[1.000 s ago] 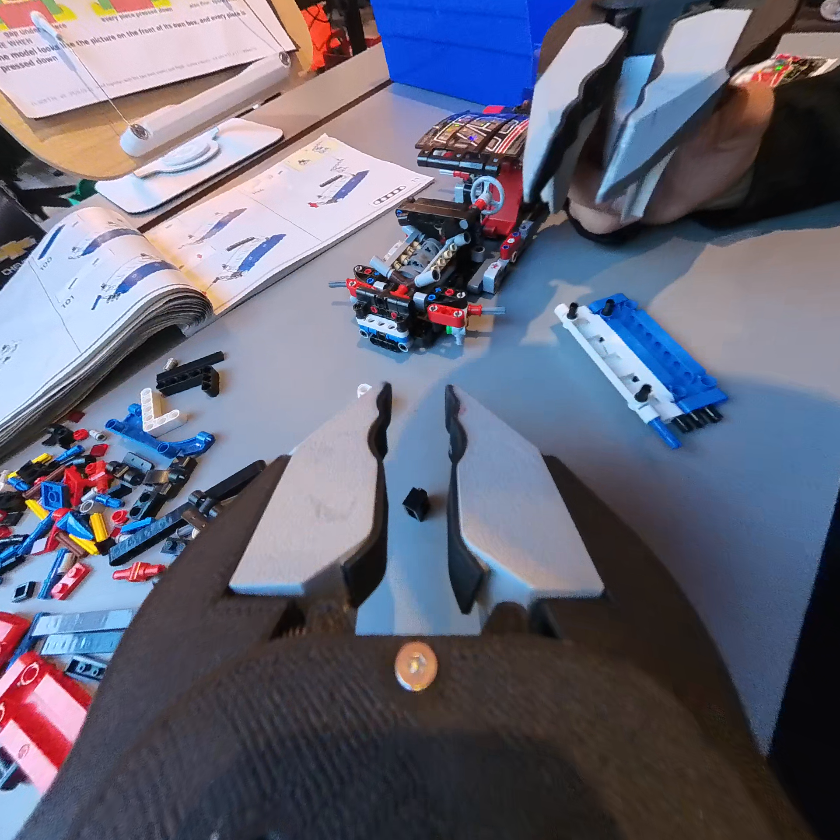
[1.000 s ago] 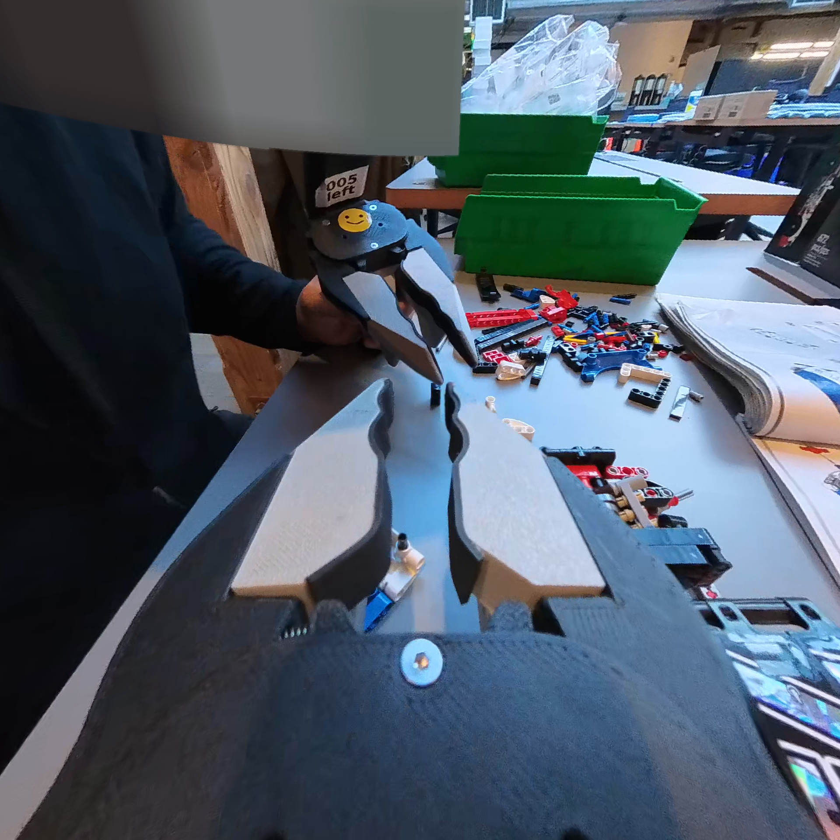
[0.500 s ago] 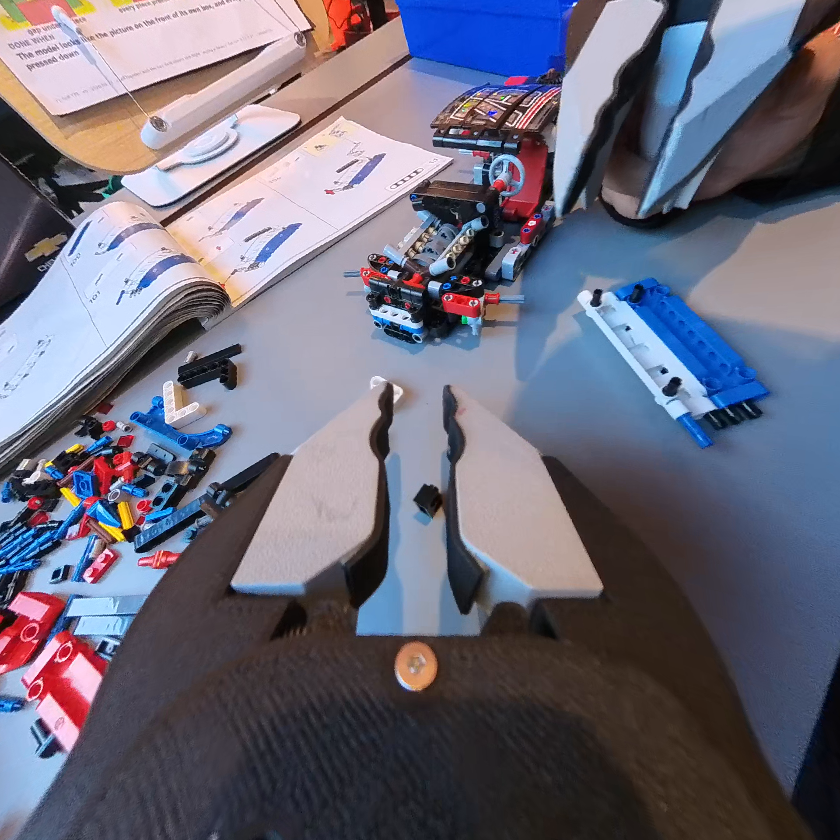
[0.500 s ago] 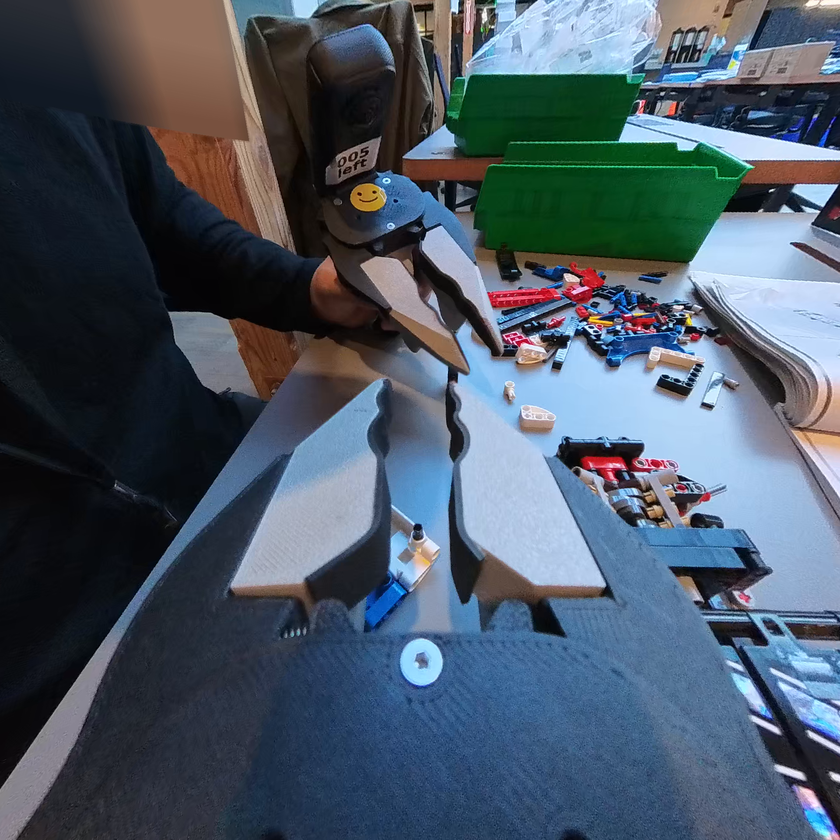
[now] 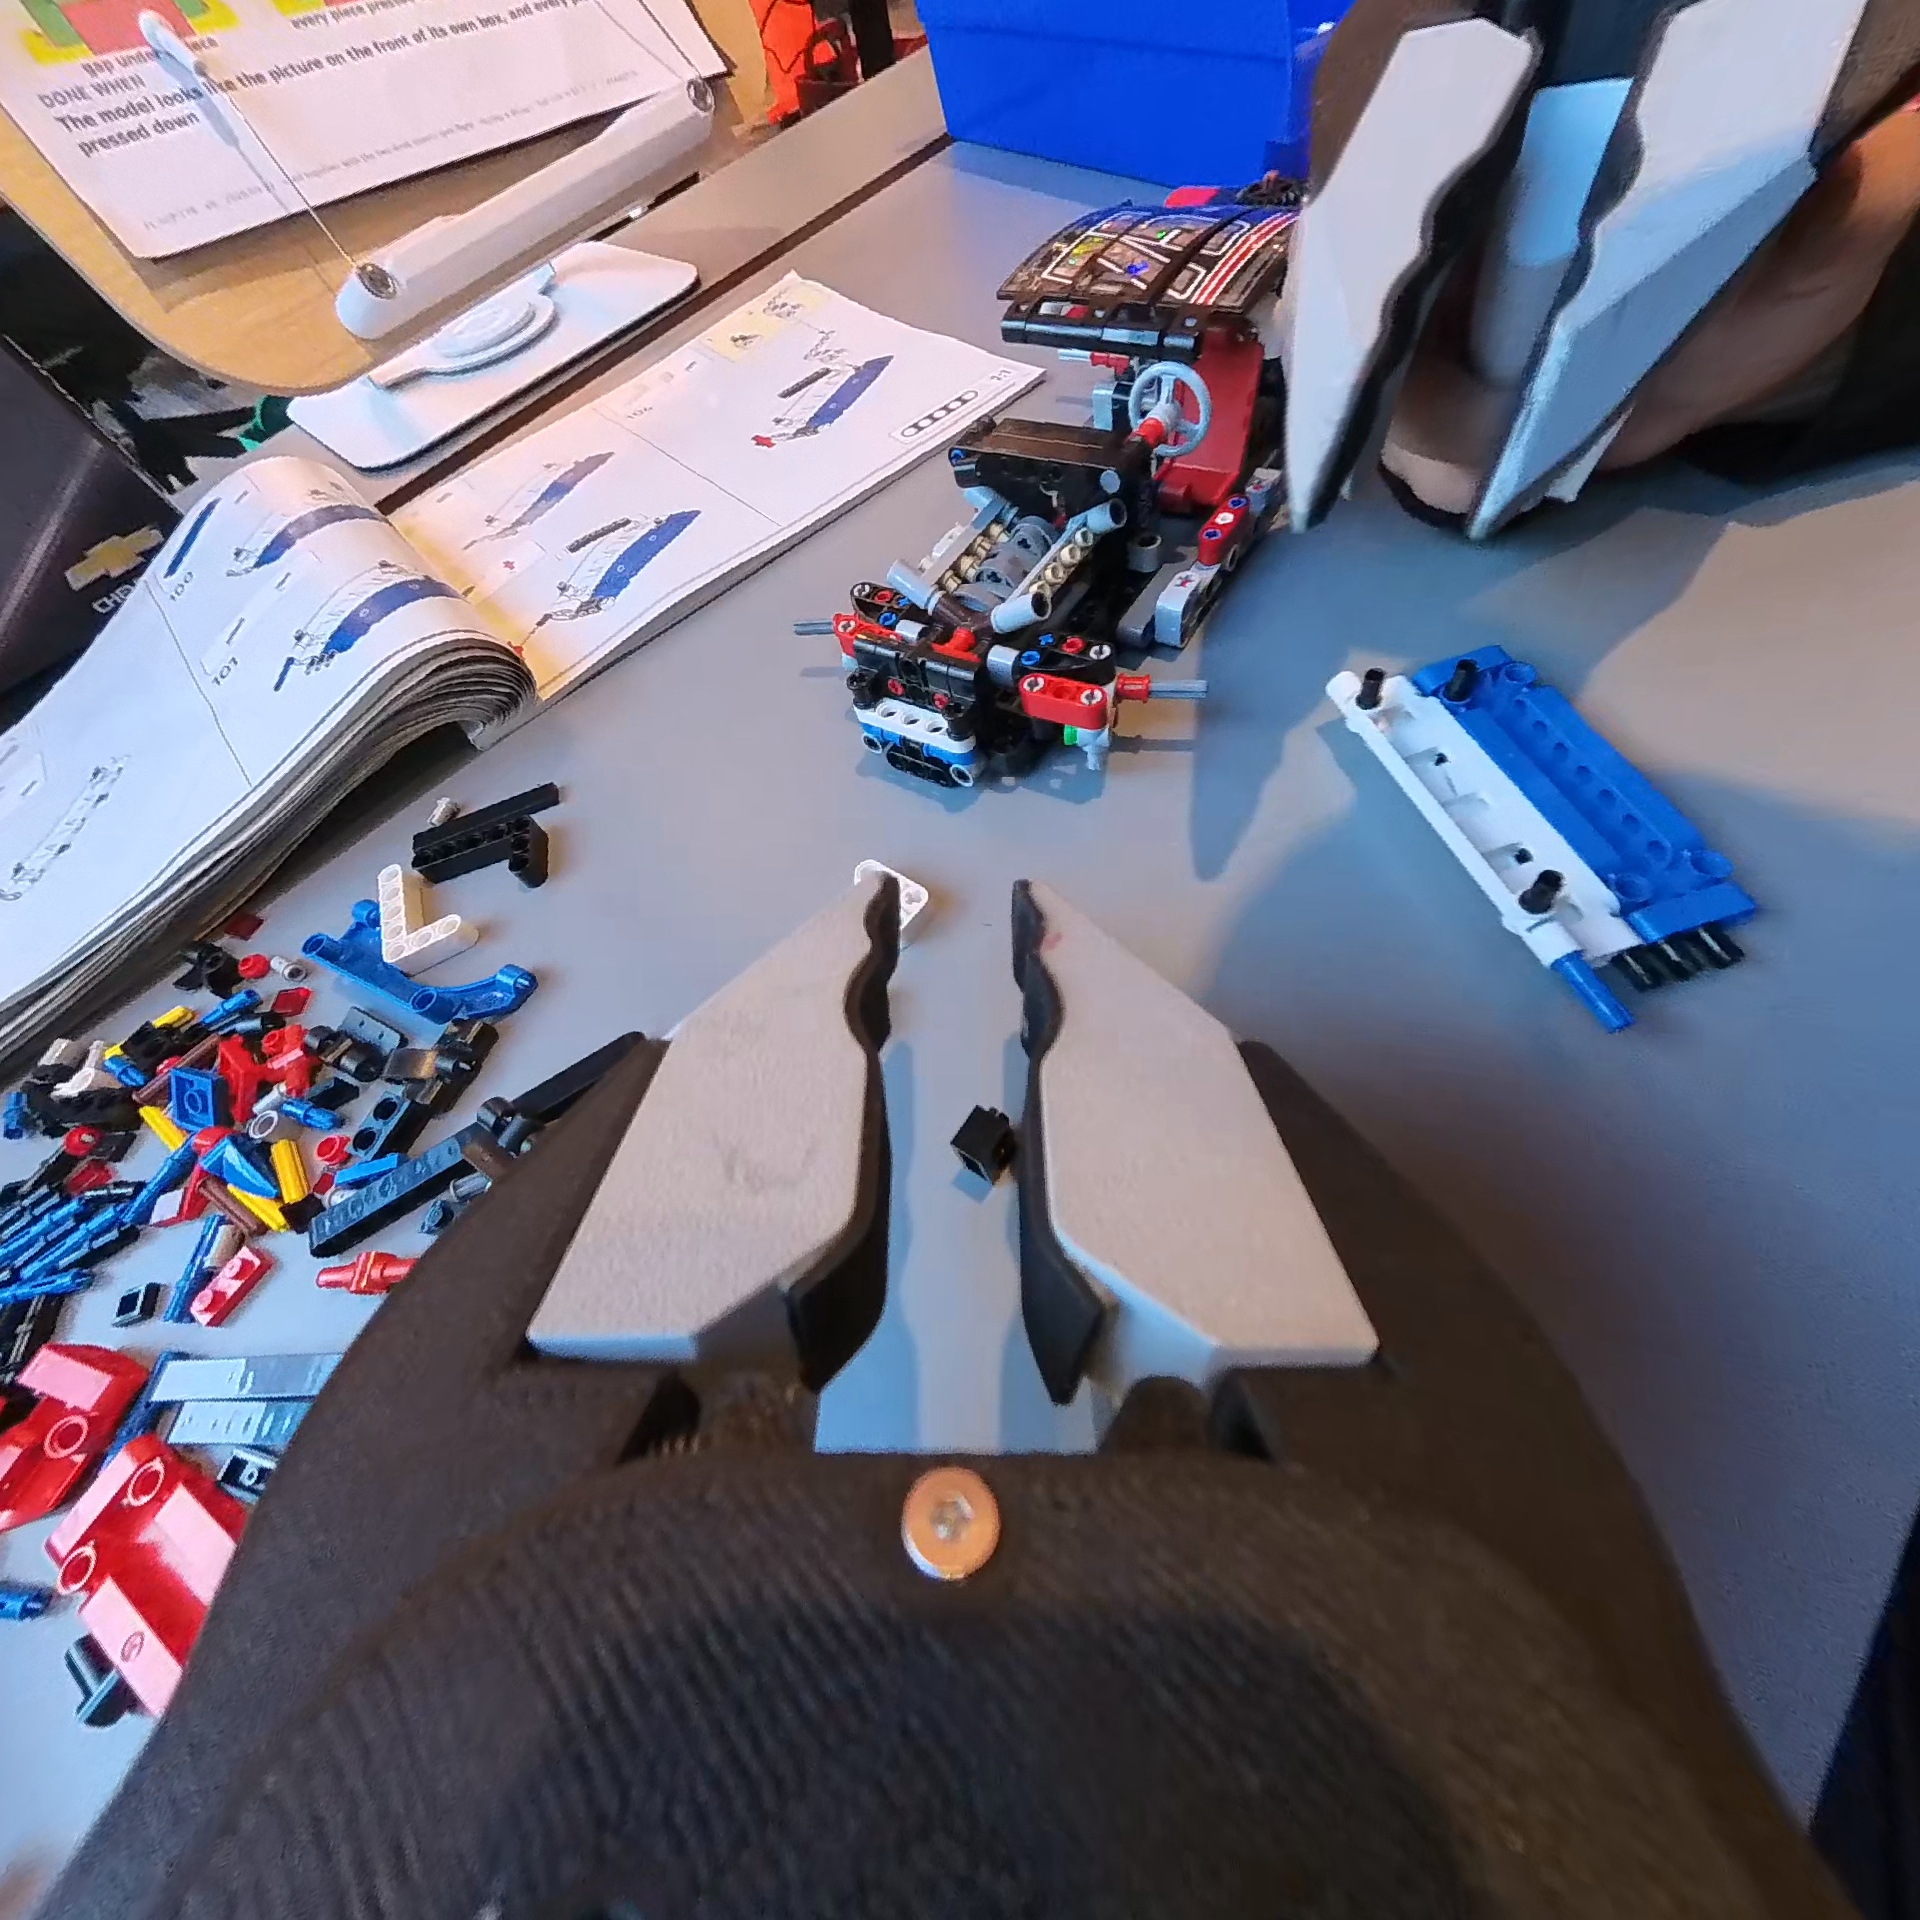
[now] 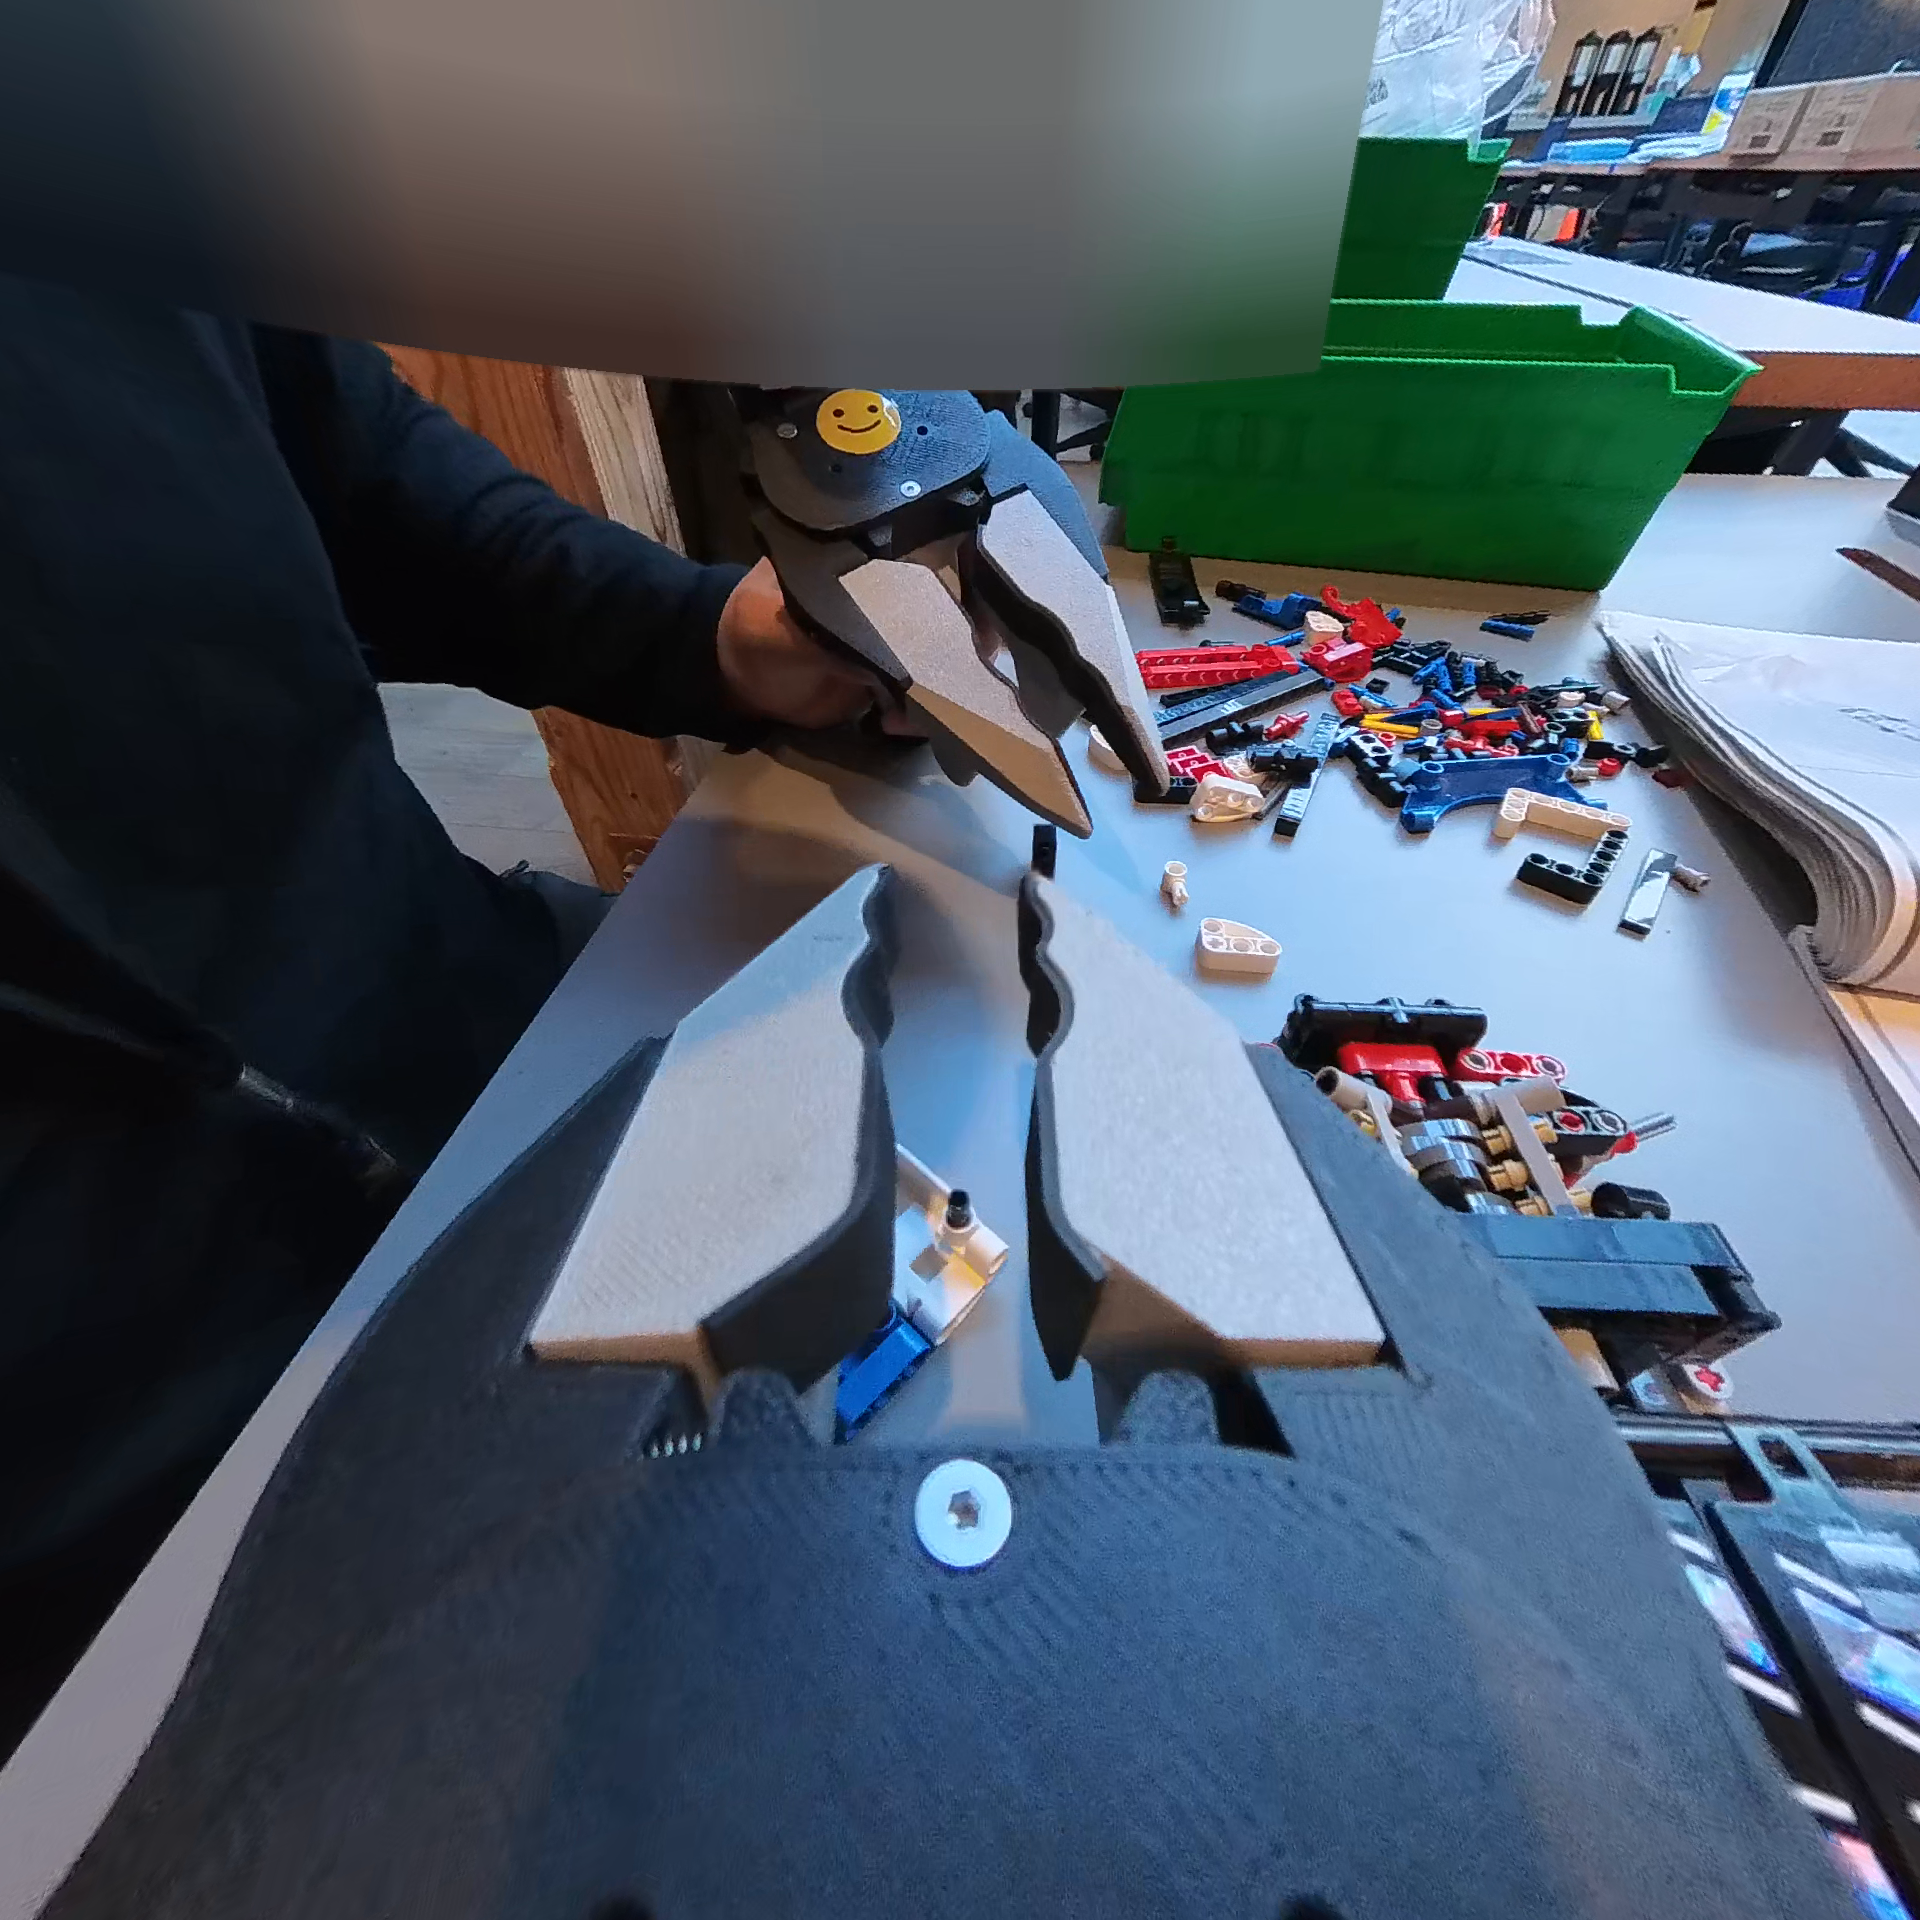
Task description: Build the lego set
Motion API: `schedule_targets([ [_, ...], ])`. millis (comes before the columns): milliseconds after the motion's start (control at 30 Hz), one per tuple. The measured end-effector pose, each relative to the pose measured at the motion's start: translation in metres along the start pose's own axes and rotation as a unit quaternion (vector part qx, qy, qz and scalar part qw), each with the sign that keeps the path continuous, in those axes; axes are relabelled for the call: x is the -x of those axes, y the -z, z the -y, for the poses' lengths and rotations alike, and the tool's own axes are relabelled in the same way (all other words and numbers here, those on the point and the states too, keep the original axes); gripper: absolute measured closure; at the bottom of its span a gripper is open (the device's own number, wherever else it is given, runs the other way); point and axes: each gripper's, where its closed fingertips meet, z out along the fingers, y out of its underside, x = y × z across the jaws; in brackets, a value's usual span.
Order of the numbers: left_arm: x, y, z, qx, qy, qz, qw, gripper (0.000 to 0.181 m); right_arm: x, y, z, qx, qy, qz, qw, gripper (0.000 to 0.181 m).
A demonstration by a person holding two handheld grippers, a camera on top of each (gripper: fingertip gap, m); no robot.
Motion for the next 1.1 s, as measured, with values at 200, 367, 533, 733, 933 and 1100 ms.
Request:
schedule_targets([
  [200,0.004,0.001,0.000,-0.001,0.010,0.010,1.000,0.162,0.000,-0.005,-0.010,0.037,0.023,-0.010,0.999,0.160],
  [367,0.008,-0.003,-0.003,0.063,0.039,-0.001,0.997,0.162,0.004,-0.004,-0.014,0.050,0.025,0.004,0.998,0.158],
  [533,0.012,-0.016,0.007,0.139,0.049,-0.059,0.987,0.158,0.003,0.000,-0.020,0.067,0.032,0.002,0.997,0.159],
  [733,0.020,-0.042,-0.028,0.244,0.100,-0.057,0.963,0.155,0.007,-0.001,-0.023,0.080,0.039,0.006,0.996,0.158],
  [933,0.022,-0.050,-0.034,0.251,0.109,-0.027,0.961,0.161,0.011,-0.001,-0.024,0.082,0.042,0.015,0.996,0.158],
  [1100,0.019,-0.045,-0.037,0.260,0.095,-0.035,0.960,0.166,0.010,0.000,-0.024,0.082,0.041,0.014,0.996,0.158],
])
